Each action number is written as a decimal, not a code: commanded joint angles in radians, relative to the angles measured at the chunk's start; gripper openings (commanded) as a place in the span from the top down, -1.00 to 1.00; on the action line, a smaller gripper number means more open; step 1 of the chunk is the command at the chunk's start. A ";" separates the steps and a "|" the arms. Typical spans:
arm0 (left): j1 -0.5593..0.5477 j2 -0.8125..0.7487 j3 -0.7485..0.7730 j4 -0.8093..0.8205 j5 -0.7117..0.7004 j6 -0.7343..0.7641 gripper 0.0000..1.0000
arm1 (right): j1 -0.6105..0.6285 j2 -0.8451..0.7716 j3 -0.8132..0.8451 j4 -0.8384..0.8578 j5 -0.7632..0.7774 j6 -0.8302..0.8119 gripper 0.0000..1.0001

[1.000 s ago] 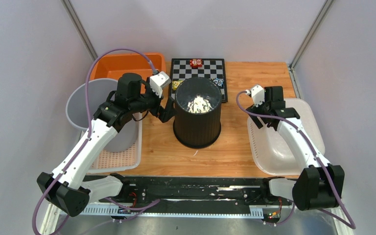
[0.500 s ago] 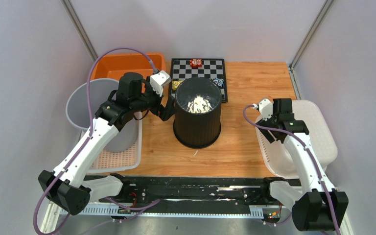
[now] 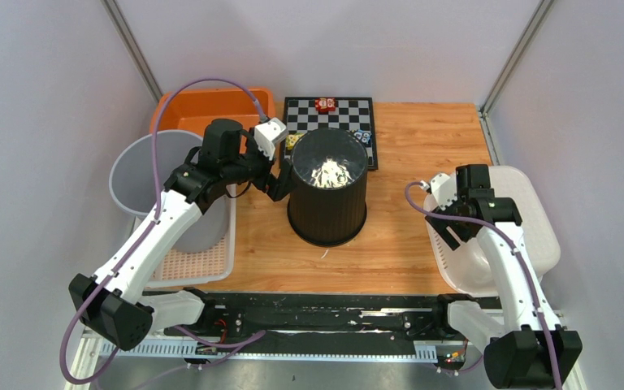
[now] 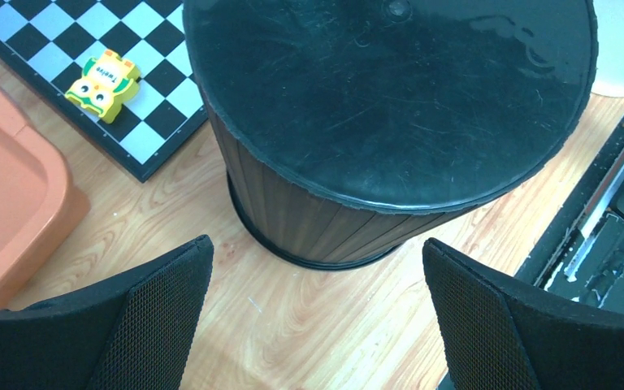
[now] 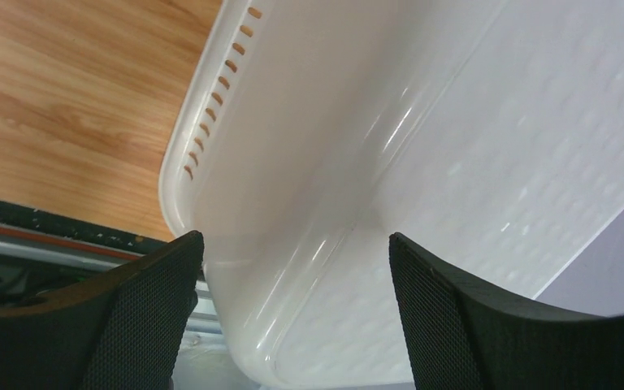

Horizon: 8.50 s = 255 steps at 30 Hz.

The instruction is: Turn the large container upside down

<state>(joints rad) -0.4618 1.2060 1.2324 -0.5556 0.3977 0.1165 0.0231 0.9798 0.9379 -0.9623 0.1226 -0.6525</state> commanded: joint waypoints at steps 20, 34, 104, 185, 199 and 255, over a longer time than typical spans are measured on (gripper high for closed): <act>-0.006 0.031 -0.006 0.057 0.069 -0.028 -1.00 | -0.310 0.357 0.469 0.249 -0.281 0.428 -0.87; -0.006 0.015 -0.022 0.056 0.067 -0.001 -1.00 | -0.474 0.635 0.604 0.347 -0.277 0.640 -0.86; -0.101 0.240 -0.030 0.229 0.183 -0.075 -1.00 | -0.133 0.376 0.185 0.219 -0.165 0.174 -0.75; -0.346 1.221 1.064 0.211 0.168 -0.436 -1.00 | 0.048 0.237 0.371 0.564 -0.041 0.171 -0.89; -0.268 1.088 0.932 0.210 0.267 -0.425 -1.00 | -0.038 0.526 0.562 0.625 0.095 0.355 -0.89; -0.109 0.089 0.069 -0.270 -0.120 0.221 -1.00 | -0.740 0.083 0.263 0.208 -0.302 -0.013 -0.02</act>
<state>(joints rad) -0.5724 1.3136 1.3102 -0.8192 0.2478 0.3298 -0.6495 1.0389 1.1809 -0.7296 -0.1925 -0.5190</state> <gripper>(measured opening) 0.999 0.655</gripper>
